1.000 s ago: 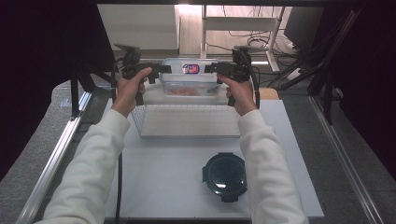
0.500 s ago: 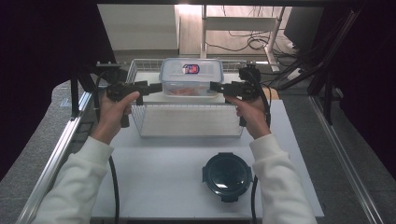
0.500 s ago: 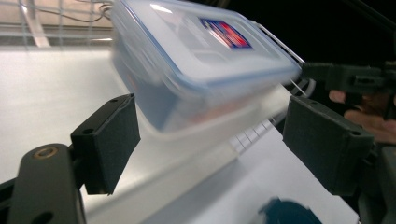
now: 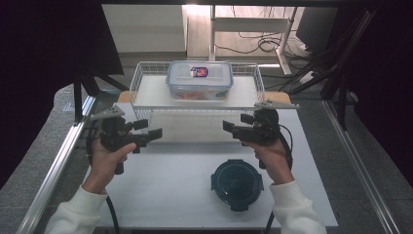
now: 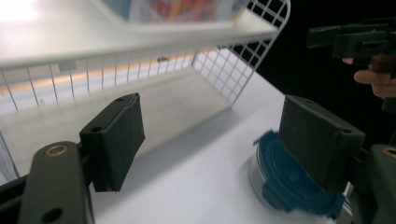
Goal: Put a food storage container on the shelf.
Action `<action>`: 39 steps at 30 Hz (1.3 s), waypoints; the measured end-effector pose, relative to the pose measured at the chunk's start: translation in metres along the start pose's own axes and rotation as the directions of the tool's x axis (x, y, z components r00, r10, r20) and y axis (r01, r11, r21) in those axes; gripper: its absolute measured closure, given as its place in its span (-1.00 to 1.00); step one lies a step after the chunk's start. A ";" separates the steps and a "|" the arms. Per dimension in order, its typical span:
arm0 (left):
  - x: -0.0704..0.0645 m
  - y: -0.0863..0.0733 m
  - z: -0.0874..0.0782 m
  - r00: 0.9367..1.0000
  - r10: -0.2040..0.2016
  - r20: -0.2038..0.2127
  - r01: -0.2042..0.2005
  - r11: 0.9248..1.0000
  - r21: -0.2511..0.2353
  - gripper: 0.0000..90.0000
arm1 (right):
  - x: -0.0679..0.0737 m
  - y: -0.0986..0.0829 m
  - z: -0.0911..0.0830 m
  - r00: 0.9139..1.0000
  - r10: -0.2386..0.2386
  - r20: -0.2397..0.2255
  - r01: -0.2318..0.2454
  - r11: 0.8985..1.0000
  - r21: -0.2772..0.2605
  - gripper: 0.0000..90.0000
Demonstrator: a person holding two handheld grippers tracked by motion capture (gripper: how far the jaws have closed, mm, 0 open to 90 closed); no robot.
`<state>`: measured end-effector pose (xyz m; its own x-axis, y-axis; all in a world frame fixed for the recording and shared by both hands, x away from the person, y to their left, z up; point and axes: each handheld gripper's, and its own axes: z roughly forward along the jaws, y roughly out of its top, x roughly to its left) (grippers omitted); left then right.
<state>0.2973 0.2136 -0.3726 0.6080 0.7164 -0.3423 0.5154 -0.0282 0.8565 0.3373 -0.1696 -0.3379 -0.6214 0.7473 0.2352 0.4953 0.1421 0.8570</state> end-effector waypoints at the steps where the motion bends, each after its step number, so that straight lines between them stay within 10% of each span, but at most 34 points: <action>1: 0.000 -0.005 0.000 1.000 -0.006 0.004 0.006 1.000 0.005 -0.51 | 0.000 0.000 0.000 1.000 0.000 0.000 0.000 1.000 0.000 -0.44; 19: -0.002 -0.082 0.004 0.999 0.012 -0.047 -0.005 0.988 0.157 -0.48 | -0.001 -0.094 -0.014 0.999 -0.031 0.039 0.027 0.994 0.106 -0.35; 39: 0.002 -0.099 0.001 0.996 0.025 -0.085 -0.007 0.979 0.205 -0.57 | -0.003 -0.110 -0.020 0.999 -0.013 0.045 0.007 0.991 0.132 -0.29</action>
<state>0.2482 0.2173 -0.4583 0.5671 0.7722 -0.2866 0.6238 -0.1754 0.7616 0.2727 -0.2002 -0.4242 -0.5995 0.7741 0.2033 0.5669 0.2314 0.7906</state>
